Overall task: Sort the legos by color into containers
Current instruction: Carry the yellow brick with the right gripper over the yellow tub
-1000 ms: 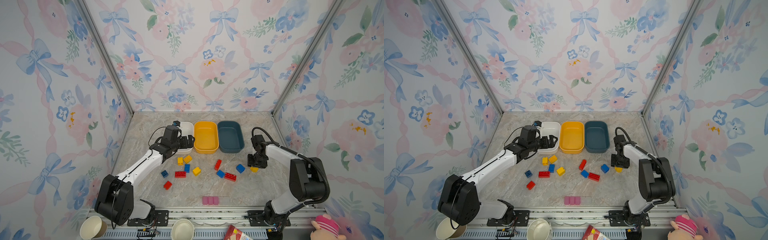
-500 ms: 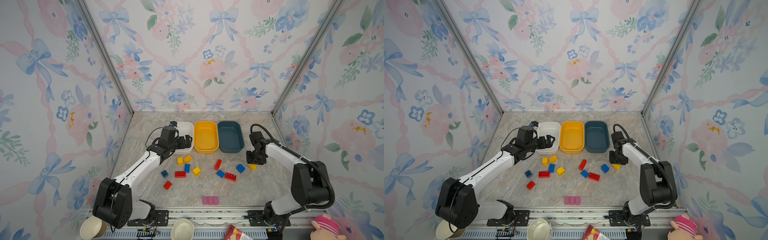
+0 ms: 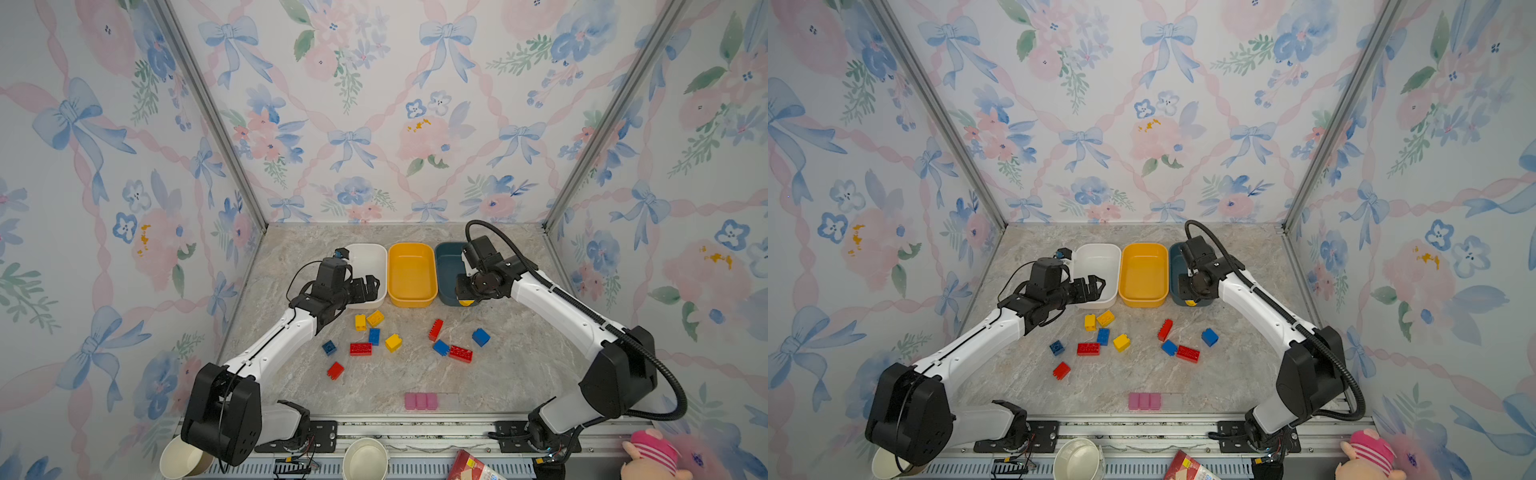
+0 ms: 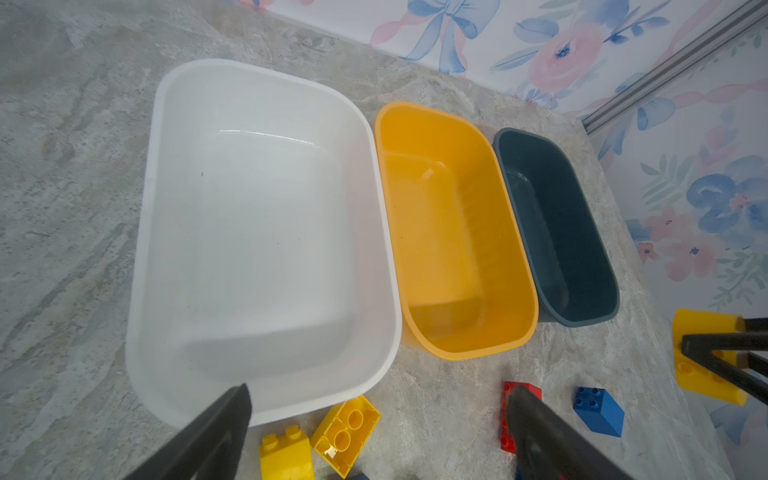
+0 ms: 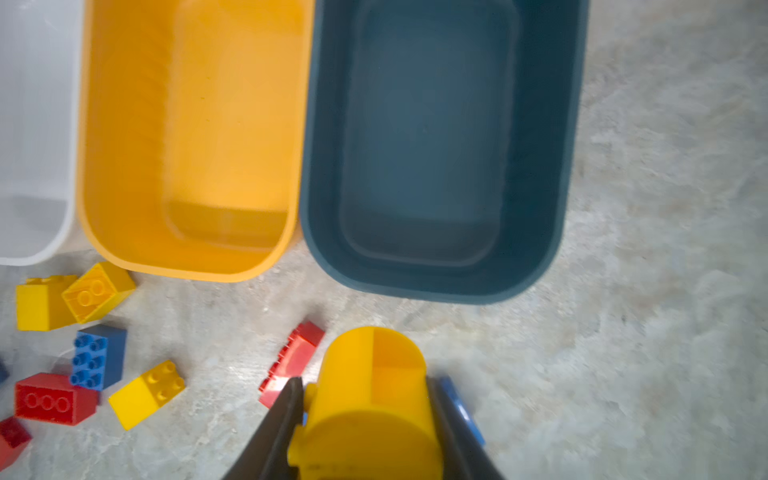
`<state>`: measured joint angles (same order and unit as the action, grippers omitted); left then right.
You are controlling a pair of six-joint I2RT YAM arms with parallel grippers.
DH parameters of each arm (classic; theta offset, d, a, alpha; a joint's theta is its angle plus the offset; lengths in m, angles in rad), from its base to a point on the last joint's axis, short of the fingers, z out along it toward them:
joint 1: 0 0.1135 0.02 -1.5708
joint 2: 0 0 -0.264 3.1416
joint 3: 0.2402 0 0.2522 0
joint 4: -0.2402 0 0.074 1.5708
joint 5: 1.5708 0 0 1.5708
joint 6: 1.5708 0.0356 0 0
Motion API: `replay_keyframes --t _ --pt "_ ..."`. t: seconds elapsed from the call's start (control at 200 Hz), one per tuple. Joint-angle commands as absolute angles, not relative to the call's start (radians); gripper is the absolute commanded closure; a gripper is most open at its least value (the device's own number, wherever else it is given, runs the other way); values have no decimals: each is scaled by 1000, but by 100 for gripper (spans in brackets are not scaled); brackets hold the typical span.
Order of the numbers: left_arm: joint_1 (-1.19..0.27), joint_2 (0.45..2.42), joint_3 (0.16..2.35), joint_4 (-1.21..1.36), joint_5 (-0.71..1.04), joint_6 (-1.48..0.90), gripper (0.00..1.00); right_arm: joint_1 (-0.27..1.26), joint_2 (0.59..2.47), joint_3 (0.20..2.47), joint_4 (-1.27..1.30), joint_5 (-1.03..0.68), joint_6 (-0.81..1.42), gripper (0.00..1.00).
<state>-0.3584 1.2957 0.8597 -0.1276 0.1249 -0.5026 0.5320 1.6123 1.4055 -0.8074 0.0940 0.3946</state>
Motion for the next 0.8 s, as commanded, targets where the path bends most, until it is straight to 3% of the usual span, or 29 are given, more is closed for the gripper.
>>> replay_keyframes --t 0.0,0.49,0.705,0.795 --pt "-349 1272 844 -122 138 -516 2 596 1745 1527 -787 77 418 78" --pt "-331 1244 818 -121 137 -515 2 681 2245 2043 -835 57 391 79" --pt "-328 1244 819 -122 137 -514 2 671 2347 2109 -856 50 398 78" --pt "-326 1244 822 -121 137 -514 2 669 2352 2103 -856 49 400 72"
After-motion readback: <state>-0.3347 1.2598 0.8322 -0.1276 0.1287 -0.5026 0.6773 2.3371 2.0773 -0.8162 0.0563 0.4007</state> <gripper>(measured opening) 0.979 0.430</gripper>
